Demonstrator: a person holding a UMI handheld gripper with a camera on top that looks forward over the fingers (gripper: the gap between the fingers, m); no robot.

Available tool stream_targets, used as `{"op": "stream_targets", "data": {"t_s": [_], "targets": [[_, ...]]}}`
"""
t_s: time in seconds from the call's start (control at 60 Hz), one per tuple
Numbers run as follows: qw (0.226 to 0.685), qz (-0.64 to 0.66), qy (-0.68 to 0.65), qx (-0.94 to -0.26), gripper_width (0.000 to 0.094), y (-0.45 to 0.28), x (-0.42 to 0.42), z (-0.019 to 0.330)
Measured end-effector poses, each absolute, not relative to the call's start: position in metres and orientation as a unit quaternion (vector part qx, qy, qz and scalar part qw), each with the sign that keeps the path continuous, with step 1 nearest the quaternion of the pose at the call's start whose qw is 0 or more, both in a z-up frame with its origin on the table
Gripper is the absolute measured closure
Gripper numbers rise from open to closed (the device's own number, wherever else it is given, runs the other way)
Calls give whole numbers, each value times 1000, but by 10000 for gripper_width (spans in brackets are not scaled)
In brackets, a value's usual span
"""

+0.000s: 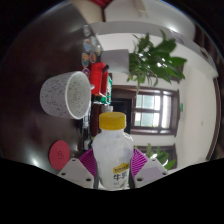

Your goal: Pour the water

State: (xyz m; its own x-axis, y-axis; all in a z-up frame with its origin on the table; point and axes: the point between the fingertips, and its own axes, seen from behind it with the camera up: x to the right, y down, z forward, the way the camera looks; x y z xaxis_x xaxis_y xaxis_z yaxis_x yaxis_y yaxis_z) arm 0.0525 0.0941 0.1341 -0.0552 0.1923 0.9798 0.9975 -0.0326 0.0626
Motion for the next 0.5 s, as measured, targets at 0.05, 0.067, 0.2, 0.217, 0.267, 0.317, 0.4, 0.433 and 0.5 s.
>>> {"op": "stream_targets", "data": {"t_s": [0.05, 0.067, 0.2, 0.217, 0.267, 0.317, 0.4, 0.433, 0.5], "targets": [[414, -495, -572, -507, 519, 95, 48, 136], [409, -501, -580, -495, 517, 95, 48, 136], [379, -550, -625, -404, 521, 93, 31, 135], [376, -556, -629, -393, 522, 94, 41, 137], [358, -571, -640, -369, 523, 90, 35, 135], [345, -583, -645, -353, 520, 86, 40, 134], [334, -590, -649, -344, 521, 87, 44, 129], [336, -588, -649, -346, 521, 85, 45, 128], [350, -582, -640, -359, 520, 74, 60, 131]]}}
